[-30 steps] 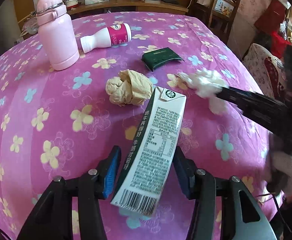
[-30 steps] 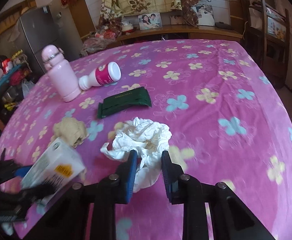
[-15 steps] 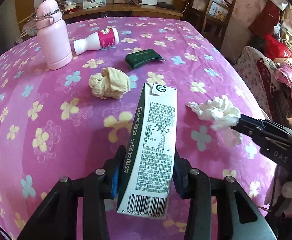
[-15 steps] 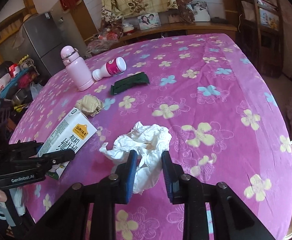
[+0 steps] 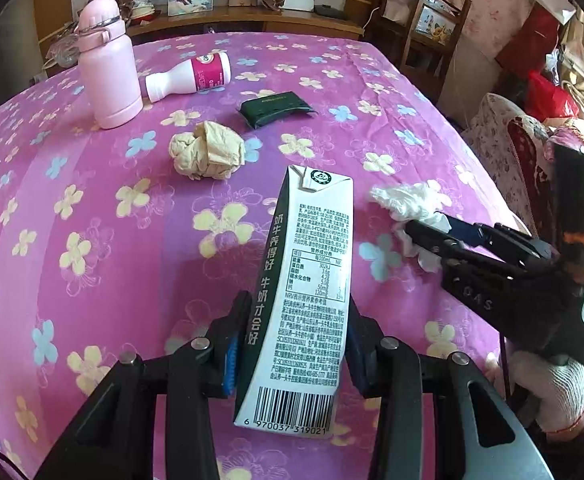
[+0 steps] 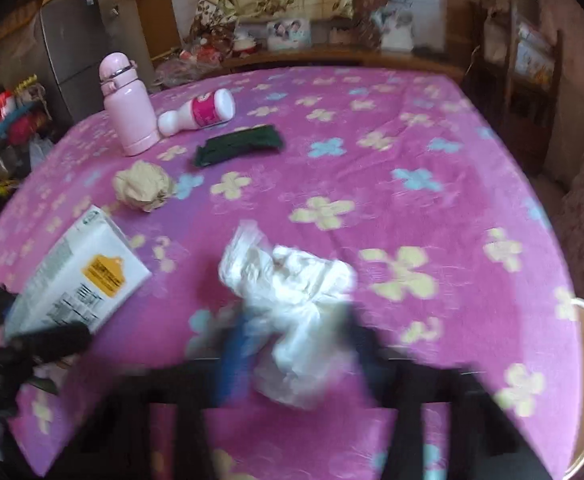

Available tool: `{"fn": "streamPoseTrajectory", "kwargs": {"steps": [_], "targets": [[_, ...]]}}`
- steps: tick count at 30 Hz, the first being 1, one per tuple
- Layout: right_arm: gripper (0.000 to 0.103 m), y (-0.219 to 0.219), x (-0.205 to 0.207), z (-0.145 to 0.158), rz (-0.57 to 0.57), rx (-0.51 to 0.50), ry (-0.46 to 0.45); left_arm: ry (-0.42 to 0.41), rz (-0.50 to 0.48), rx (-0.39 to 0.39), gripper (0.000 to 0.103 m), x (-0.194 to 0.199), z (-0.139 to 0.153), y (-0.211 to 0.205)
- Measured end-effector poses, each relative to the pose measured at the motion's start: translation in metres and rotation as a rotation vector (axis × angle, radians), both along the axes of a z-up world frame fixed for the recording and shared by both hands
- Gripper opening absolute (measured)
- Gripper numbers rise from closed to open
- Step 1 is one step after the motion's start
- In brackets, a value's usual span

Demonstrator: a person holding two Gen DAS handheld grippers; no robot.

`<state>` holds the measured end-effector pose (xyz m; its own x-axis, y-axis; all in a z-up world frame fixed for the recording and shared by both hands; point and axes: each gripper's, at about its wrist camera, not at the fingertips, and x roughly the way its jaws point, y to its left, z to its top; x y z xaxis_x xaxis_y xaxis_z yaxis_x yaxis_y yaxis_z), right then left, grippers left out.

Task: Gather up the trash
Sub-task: 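Grasp the crumpled white tissue with the right tool, then carry the milk carton and white tissue over the white bucket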

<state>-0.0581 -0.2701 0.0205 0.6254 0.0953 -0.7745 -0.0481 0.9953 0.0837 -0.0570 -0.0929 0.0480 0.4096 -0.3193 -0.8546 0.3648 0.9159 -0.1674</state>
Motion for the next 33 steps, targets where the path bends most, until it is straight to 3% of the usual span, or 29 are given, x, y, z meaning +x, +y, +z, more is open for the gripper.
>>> {"fn": "streamPoseTrajectory", "kwargs": {"steps": [3,7,20,33], "targets": [[0.027,-0.017,-0.019,0.012,0.0,0.1,-0.021,-0.019,-0.002,-0.014,0.044,-0.005,0.005,-0.006],[0.027,-0.028,-0.047,0.031,0.002,0.134,-0.063,-0.036,-0.012,-0.037,0.044,-0.013,0.011,-0.019],[0.027,-0.071,-0.119,0.066,-0.078,0.149,-0.144,-0.094,-0.118,-0.024,0.044,-0.045,0.03,-0.083],[0.027,-0.142,-0.162,0.067,-0.232,0.161,-0.161,-0.116,-0.23,-0.023,0.044,-0.069,0.041,-0.156]]}}
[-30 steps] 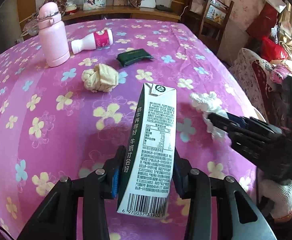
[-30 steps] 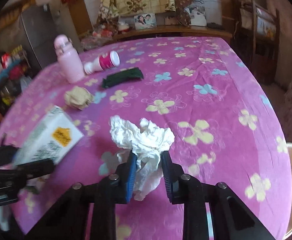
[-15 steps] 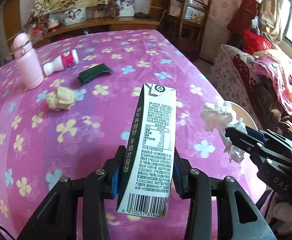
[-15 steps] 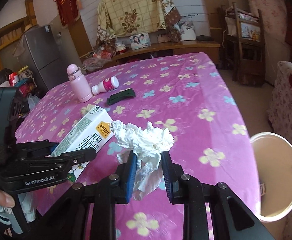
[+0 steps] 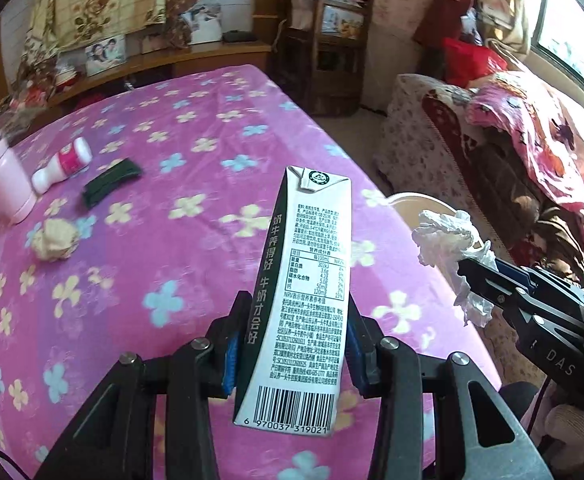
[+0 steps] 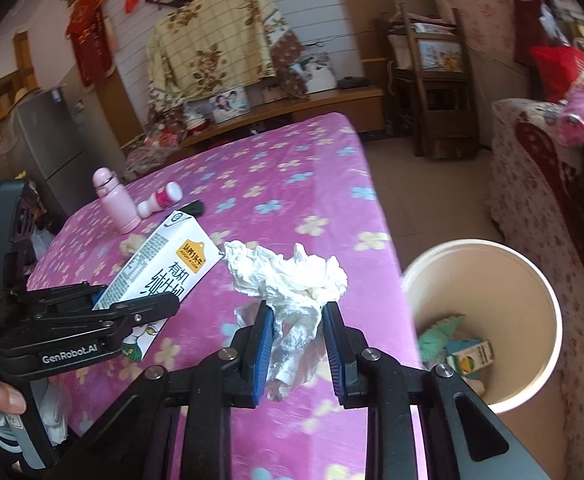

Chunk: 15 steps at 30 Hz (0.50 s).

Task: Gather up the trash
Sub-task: 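Carry the milk carton and white tissue over the white bucket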

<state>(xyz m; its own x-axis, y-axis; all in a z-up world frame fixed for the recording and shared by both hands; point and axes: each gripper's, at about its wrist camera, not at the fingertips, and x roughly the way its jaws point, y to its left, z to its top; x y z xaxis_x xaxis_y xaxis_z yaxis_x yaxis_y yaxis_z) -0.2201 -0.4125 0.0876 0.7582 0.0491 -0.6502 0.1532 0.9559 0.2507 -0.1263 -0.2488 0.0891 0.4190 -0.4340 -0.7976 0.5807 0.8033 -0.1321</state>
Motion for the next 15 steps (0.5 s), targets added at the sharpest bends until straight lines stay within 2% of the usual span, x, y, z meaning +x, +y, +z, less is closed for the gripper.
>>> {"fn": "streamPoseTrajectory", "kwargs": {"steps": [15], "targets": [[0.027,-0.082,-0.034,-0.017,-0.182,0.04,0.035,0.03,-0.125,0.0,0.044,-0.014,-0.005,-0.085]]}}
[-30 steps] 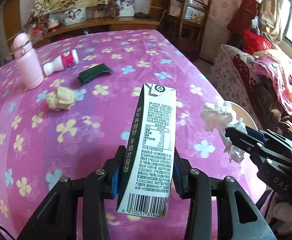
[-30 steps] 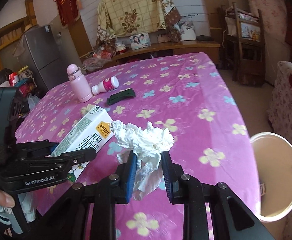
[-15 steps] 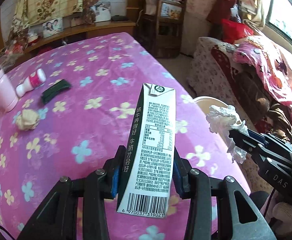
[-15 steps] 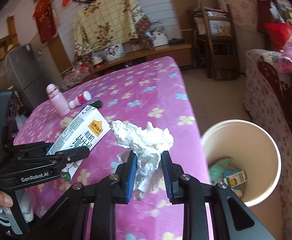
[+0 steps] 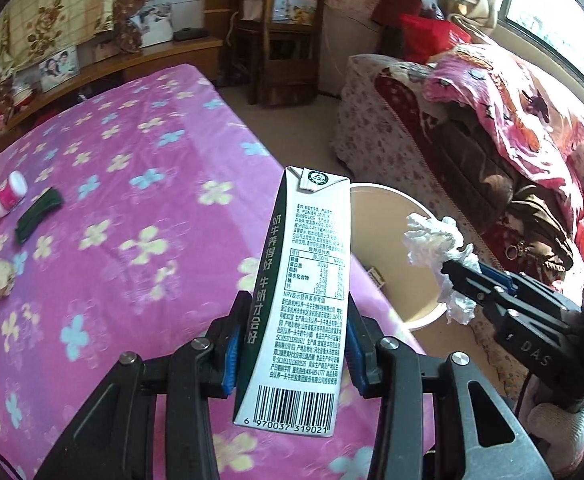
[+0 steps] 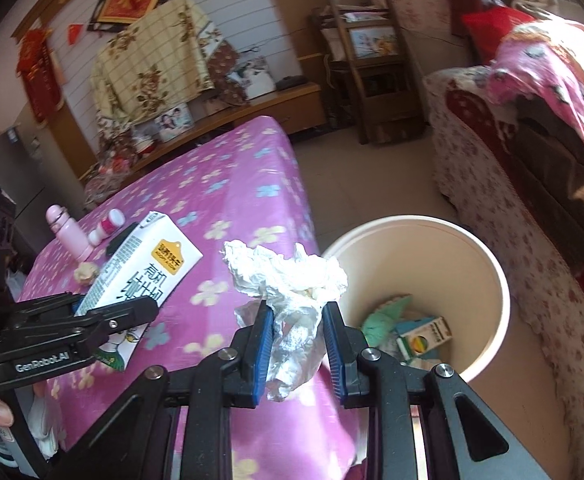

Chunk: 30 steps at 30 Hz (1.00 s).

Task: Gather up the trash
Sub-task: 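Carry the milk carton and white tissue over the white bucket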

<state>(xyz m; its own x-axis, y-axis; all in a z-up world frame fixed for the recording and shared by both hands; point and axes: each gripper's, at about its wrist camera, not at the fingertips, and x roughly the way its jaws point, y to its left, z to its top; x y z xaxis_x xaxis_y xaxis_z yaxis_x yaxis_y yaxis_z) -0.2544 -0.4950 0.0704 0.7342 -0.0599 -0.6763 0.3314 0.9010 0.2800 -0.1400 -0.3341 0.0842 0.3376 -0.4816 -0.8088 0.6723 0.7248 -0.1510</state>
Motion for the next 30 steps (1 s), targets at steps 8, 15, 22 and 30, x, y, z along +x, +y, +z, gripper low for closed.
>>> {"fn": "streamPoseTrajectory", "kwargs": {"steps": [8,15,22,30], "targets": [[0.027,-0.037,-0.002,-0.021,-0.076,0.027,0.041,0.021,-0.04,0.01,0.044,-0.001,-0.009,-0.04],[0.029,-0.061,-0.001,-0.035,-0.122,0.044,0.065,0.035,-0.069,0.018,0.044,0.0,-0.018,-0.07],[0.029,-0.073,0.002,-0.047,-0.166,0.079,0.056,0.06,-0.077,0.013,0.043,0.005,-0.03,-0.084],[0.035,-0.082,0.007,-0.064,-0.224,0.135,0.067,0.101,-0.079,-0.029,0.043,0.015,-0.035,-0.093]]}}
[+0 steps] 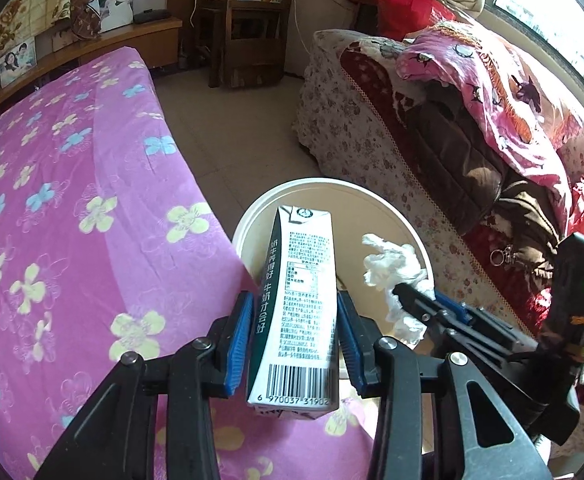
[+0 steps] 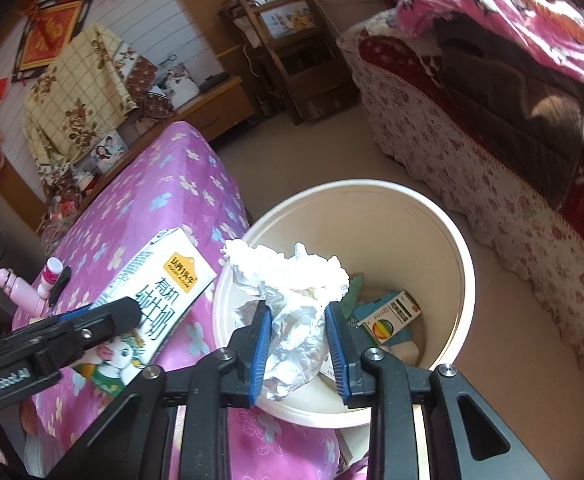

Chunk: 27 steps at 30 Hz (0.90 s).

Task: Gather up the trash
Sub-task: 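Carry the milk carton and white tissue over the white bucket, then open both tools to drop the carton and tissue into the bucket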

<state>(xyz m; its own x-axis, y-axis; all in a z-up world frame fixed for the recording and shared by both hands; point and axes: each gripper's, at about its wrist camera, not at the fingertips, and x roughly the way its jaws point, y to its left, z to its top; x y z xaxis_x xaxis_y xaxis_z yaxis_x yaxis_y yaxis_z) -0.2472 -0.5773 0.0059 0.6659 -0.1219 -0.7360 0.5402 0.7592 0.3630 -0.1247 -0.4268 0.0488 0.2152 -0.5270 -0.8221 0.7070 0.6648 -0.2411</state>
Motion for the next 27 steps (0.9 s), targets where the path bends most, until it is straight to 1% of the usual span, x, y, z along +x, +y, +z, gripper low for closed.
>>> {"fn": "streamPoseTrajectory", "kwargs": {"steps": [2,3,6,8,10,13,17,27], "targets": [[0.057,-0.004,-0.001,-0.002,-0.017,0.021,-0.005,0.013,0.001,-0.007,0.043,0.002,-0.001,-0.001],[0.071,-0.004,-0.002,-0.002,-0.024,0.02,-0.011,0.017,0.001,-0.009,0.044,0.002,-0.002,-0.001],[0.071,-0.006,-0.005,0.002,-0.037,0.012,-0.037,0.026,0.004,-0.008,0.05,0.003,-0.004,0.0],[0.071,-0.006,-0.006,0.002,-0.039,0.014,-0.04,0.035,0.005,-0.012,0.051,0.004,-0.005,0.001],[0.071,-0.005,-0.007,0.002,-0.037,0.017,-0.04,0.045,0.007,-0.028,0.056,0.004,-0.003,0.004],[0.071,-0.004,-0.007,0.004,-0.038,0.012,-0.044,0.048,0.005,-0.049,0.057,0.004,0.002,0.006],[0.071,-0.006,-0.012,0.006,-0.055,0.009,-0.063,0.027,0.001,-0.057,0.058,0.001,0.007,0.008],[0.071,-0.005,-0.011,0.003,-0.05,0.007,-0.044,0.004,0.006,-0.037,0.058,-0.001,0.008,0.017]]}}
